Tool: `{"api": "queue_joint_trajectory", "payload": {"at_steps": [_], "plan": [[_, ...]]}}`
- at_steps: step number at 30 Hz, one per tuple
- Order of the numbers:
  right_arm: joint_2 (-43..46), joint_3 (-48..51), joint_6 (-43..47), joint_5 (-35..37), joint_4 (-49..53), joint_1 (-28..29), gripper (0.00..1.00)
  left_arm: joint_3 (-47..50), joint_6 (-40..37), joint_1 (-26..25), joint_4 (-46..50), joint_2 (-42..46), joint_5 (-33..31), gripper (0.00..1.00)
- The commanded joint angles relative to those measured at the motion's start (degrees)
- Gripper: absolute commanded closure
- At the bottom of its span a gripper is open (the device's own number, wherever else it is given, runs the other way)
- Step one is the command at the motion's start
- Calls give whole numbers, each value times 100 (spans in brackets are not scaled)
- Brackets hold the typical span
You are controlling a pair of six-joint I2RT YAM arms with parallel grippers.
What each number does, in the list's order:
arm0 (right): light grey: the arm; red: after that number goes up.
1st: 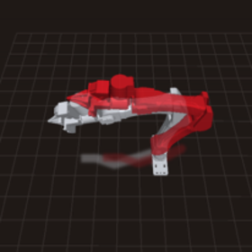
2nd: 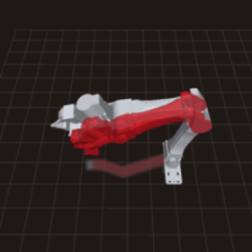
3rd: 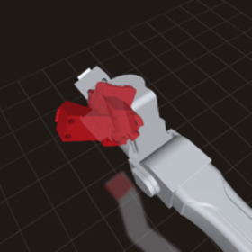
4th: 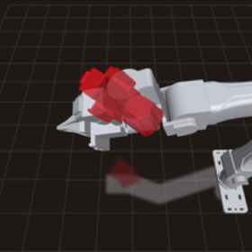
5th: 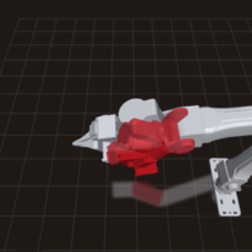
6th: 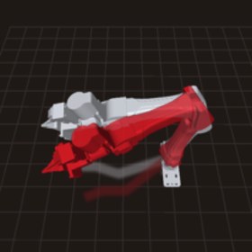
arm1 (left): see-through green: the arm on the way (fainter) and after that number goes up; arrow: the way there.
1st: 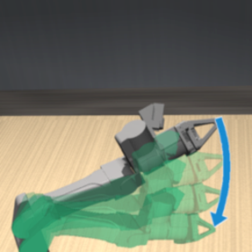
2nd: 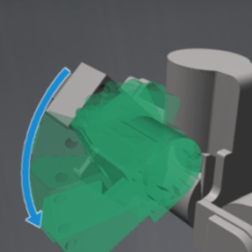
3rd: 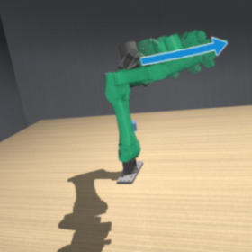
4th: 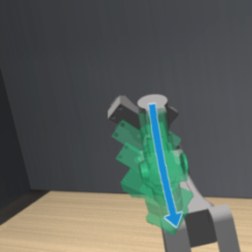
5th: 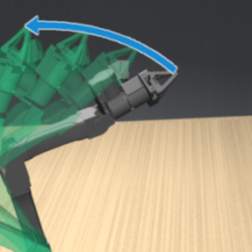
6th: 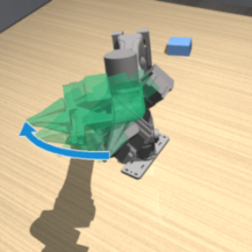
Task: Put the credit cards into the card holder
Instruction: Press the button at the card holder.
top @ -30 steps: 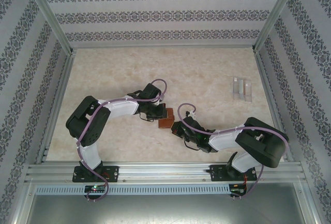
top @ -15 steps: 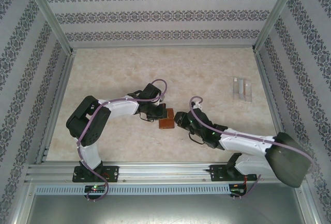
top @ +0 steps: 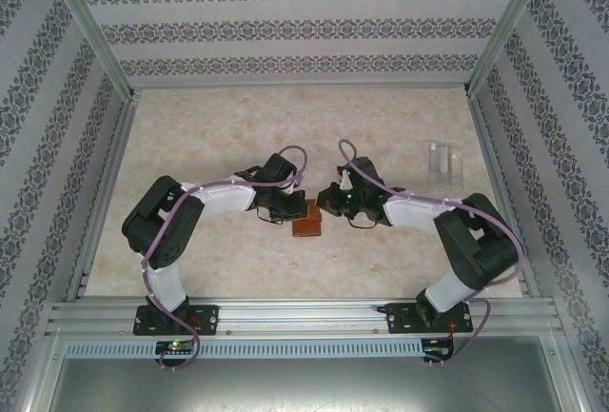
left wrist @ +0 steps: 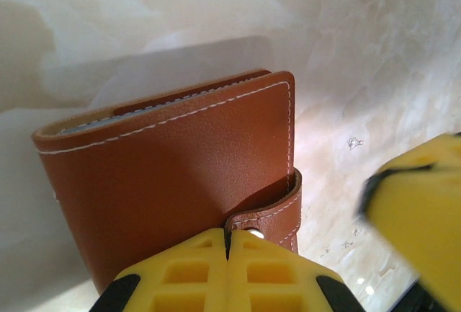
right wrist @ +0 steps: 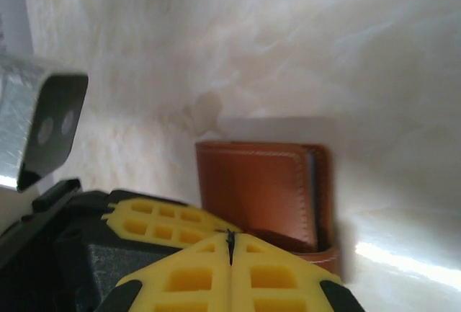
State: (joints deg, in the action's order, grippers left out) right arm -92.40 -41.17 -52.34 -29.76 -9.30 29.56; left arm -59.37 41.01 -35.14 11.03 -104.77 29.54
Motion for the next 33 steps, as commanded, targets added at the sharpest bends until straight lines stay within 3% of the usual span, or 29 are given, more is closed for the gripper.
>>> {"api": "queue_joint_trajectory", "payload": {"at_steps": [1,7,26,33], "plan": [[-380,-299,374,-1091,99,-91,100,55,29,46,93,-125,-159,100],[-753,-360,436,-1309,76,-161,100,35,30,48,106,-160,-173,100],[-763,-25,604,-746,291,-56,100,84,65,51,131,-138,-218,100],[-791,-176,939,430,1184,274,100,84,71,48,161,-129,-216,100]]}}
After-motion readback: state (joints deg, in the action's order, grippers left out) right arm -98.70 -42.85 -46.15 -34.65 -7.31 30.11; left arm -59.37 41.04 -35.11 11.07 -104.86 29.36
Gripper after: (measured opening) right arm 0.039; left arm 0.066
